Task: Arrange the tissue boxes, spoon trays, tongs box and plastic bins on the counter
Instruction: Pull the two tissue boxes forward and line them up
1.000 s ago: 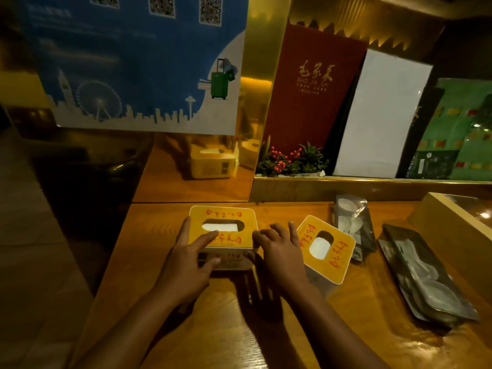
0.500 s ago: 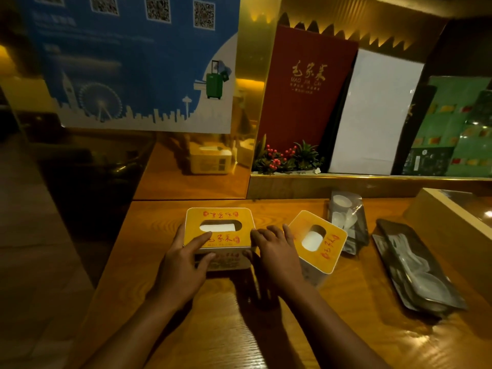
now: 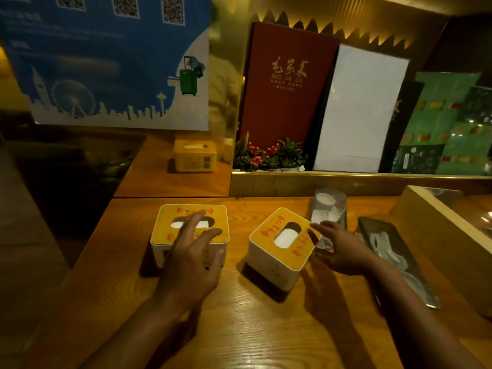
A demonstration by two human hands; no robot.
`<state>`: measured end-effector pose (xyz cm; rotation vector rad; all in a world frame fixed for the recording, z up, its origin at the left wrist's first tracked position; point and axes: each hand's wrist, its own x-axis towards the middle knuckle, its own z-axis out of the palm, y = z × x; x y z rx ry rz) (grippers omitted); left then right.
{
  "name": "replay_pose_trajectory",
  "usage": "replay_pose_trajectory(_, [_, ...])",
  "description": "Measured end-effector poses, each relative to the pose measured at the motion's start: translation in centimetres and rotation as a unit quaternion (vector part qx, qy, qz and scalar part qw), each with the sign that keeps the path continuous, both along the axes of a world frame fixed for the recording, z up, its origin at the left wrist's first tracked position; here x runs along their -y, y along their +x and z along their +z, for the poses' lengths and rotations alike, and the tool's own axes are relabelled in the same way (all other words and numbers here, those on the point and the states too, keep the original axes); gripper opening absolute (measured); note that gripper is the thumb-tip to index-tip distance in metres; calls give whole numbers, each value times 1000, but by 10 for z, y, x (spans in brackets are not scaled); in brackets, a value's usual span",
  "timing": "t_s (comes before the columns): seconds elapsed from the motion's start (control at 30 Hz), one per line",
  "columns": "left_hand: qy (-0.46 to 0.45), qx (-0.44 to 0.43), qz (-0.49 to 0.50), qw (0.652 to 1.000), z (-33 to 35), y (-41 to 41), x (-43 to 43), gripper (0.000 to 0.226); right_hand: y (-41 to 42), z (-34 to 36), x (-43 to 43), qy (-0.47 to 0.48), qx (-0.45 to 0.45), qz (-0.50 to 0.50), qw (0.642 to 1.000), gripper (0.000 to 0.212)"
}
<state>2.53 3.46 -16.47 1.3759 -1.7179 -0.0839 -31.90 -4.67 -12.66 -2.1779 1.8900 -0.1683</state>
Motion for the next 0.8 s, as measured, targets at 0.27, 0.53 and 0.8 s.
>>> replay_pose_trajectory(0.27, [150, -193, 27, 969, -25, -103, -24, 65, -18, -39, -28, -127, 145, 21, 981, 64])
replay_pose_trajectory(0.53, [228, -345, 61, 908, -50, -152, -20, 72, -11, -85, -20, -137, 373, 20, 917, 86])
replay_pose_trajectory(0.8, [230, -337, 135, 903, -48, -157, -9, 51, 4, -100, -11, -32, 451, 15, 892, 59])
